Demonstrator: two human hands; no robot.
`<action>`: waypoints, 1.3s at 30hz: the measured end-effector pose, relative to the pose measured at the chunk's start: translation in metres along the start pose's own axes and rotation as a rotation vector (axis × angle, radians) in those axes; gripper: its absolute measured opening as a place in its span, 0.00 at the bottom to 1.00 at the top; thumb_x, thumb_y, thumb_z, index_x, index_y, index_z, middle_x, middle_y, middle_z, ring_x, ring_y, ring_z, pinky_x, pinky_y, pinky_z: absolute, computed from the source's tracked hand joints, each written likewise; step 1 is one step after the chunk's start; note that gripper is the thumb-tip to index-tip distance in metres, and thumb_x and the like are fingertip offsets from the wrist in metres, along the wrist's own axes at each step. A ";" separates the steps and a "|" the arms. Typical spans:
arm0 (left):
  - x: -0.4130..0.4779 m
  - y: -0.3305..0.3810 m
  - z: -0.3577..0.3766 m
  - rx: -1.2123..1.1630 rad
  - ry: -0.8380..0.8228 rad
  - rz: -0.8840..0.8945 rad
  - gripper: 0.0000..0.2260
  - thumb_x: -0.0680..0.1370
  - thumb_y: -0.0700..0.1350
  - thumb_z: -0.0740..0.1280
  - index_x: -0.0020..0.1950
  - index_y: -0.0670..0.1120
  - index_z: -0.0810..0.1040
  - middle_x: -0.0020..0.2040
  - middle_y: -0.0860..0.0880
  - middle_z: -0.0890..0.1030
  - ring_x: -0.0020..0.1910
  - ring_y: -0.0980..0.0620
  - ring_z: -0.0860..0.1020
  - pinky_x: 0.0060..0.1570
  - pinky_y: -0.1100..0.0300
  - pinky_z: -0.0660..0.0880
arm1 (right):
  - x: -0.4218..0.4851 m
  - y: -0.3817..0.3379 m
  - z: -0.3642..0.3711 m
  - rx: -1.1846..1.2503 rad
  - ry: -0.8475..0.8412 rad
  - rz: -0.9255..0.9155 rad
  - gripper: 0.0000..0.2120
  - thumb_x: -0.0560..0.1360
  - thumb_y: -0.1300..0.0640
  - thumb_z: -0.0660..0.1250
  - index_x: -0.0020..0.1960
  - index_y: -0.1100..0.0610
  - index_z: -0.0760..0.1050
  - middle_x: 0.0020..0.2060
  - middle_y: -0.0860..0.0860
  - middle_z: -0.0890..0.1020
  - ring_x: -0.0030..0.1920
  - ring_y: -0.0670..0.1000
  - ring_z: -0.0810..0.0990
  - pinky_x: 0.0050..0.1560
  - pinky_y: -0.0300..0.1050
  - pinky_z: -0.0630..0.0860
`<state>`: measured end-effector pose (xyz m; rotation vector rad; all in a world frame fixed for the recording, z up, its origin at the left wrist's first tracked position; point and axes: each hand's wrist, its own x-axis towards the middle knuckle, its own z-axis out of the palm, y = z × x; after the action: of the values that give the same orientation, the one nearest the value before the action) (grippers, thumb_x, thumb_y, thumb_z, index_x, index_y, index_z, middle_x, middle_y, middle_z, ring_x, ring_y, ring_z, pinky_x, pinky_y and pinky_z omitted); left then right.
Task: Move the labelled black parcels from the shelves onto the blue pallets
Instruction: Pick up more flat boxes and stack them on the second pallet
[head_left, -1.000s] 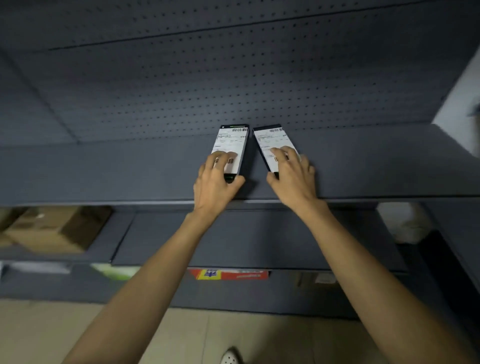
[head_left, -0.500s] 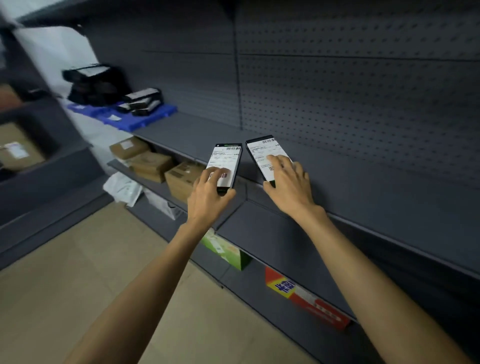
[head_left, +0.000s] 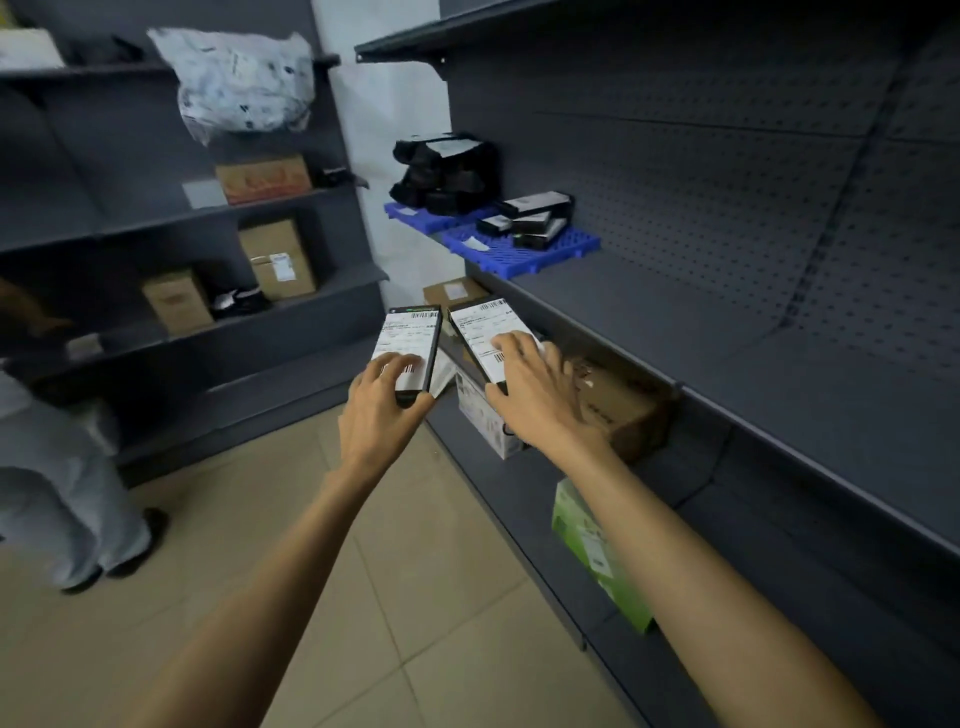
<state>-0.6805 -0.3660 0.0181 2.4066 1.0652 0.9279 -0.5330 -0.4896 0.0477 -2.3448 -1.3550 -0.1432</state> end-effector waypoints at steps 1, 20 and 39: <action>0.012 -0.014 -0.003 -0.010 0.008 -0.027 0.19 0.73 0.52 0.67 0.64 0.57 0.74 0.69 0.55 0.71 0.66 0.47 0.71 0.52 0.48 0.75 | 0.015 -0.010 0.010 0.003 -0.013 -0.009 0.24 0.77 0.50 0.63 0.71 0.50 0.62 0.71 0.49 0.66 0.69 0.61 0.64 0.65 0.59 0.66; 0.320 -0.079 0.125 -0.081 0.001 -0.002 0.19 0.73 0.52 0.66 0.64 0.59 0.74 0.69 0.57 0.71 0.67 0.51 0.70 0.54 0.46 0.75 | 0.341 0.037 0.095 0.041 0.064 -0.006 0.22 0.77 0.51 0.63 0.69 0.51 0.64 0.68 0.48 0.68 0.68 0.58 0.65 0.64 0.55 0.66; 0.636 -0.081 0.273 -0.211 -0.206 0.325 0.20 0.74 0.52 0.67 0.66 0.56 0.74 0.68 0.55 0.72 0.67 0.48 0.72 0.59 0.50 0.73 | 0.604 0.131 0.122 -0.039 0.270 0.285 0.21 0.76 0.47 0.64 0.68 0.48 0.66 0.67 0.48 0.72 0.68 0.60 0.67 0.64 0.57 0.66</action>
<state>-0.2153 0.1520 0.0467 2.4690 0.4858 0.8203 -0.1237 -0.0115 0.0748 -2.4166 -0.8901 -0.3871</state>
